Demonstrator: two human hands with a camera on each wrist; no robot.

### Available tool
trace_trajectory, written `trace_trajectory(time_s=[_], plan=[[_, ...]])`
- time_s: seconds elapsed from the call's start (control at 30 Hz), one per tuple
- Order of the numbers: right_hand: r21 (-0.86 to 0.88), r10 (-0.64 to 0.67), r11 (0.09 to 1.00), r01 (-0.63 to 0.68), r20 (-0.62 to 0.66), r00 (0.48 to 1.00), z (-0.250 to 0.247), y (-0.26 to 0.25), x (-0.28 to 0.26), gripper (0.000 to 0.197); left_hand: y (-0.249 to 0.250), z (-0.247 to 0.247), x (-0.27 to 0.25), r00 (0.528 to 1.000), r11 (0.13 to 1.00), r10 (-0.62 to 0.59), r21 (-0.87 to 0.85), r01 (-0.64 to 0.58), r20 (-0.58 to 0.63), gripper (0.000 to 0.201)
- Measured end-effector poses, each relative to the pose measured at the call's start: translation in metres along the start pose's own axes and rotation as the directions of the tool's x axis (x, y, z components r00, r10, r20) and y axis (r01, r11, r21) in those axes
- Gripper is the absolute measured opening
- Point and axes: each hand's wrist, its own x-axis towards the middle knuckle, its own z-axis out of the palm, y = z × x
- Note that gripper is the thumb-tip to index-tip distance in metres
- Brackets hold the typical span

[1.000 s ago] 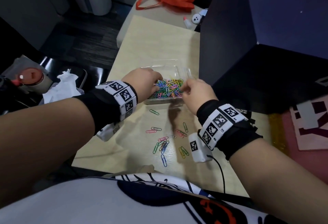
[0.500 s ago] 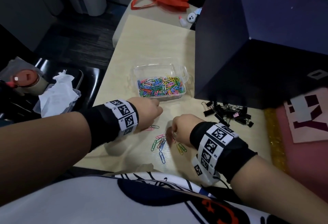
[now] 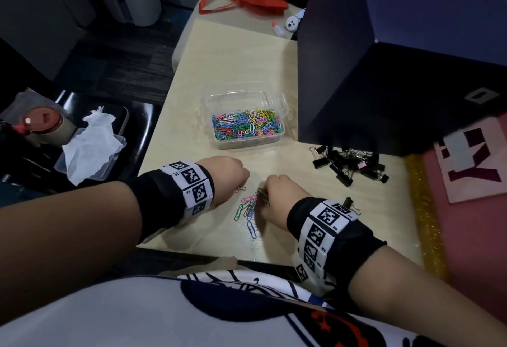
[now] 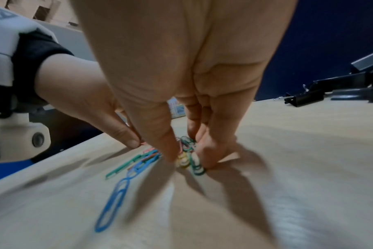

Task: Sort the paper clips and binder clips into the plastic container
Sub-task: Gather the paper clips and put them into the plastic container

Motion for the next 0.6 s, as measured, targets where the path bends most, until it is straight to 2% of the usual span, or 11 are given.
trace_trajectory(time_s=[0.07,0.13,0.23,0.33,0.6], plan=[[0.005,-0.025,1.0,0.025,-0.018,1.0,0.006,-0.006,-0.003,0.072,0.0,0.001,-0.001,1.0,1.0,-0.012,0.008,0.012,-0.019,0.014],[-0.067,-0.07,0.996,0.067,-0.041,0.997,0.012,-0.011,-0.006,0.079,-0.001,0.002,-0.003,0.999,1.0,-0.03,0.009,0.03,-0.033,0.015],[-0.101,-0.155,0.984,0.146,-0.086,0.984,0.016,-0.015,-0.006,0.058,-0.006,0.004,-0.007,0.998,0.998,-0.052,0.03,0.054,-0.047,0.015],[-0.059,-0.179,0.983,0.173,-0.104,0.978,0.014,-0.011,-0.002,0.036,-0.007,0.005,-0.009,0.995,0.997,-0.074,0.033,0.077,-0.062,0.015],[0.055,-0.089,0.994,0.096,-0.11,0.99,0.003,-0.003,0.007,0.029,-0.008,0.005,-0.006,0.993,0.993,-0.104,-0.063,0.101,-0.051,0.014]])
